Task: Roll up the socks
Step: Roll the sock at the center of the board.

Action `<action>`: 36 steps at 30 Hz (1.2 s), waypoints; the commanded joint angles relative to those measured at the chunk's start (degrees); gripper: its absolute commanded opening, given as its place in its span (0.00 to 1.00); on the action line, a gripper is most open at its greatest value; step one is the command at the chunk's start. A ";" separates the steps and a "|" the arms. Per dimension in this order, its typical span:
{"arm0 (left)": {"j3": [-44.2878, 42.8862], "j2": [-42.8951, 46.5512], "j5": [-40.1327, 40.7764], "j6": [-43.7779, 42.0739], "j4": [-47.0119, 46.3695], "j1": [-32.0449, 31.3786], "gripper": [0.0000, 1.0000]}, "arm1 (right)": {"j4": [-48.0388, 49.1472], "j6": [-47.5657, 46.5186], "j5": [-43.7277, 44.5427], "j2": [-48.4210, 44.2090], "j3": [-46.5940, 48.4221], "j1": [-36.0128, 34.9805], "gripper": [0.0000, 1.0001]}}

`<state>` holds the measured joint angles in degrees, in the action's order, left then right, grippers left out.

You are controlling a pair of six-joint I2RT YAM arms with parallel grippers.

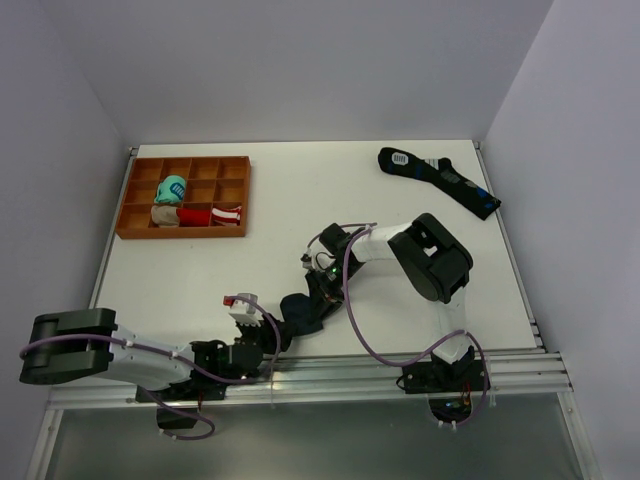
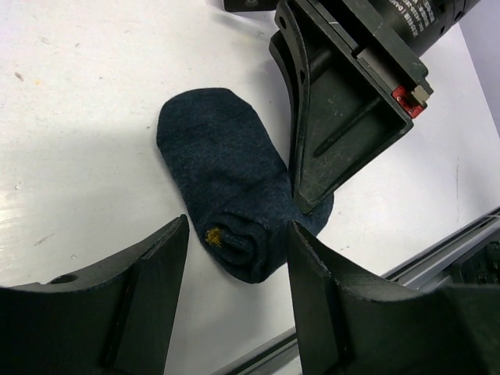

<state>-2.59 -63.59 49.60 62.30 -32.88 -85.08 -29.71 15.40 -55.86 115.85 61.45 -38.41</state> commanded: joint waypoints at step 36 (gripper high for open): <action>7.25 -11.98 -9.44 -12.56 -21.34 5.36 0.55 | -0.78 -3.01 11.03 3.68 -2.30 -0.17 0.11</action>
<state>-2.59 -73.25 41.54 50.46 -49.78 -79.96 -29.63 14.90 -56.29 116.05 61.45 -38.35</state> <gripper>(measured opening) 0.554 0.277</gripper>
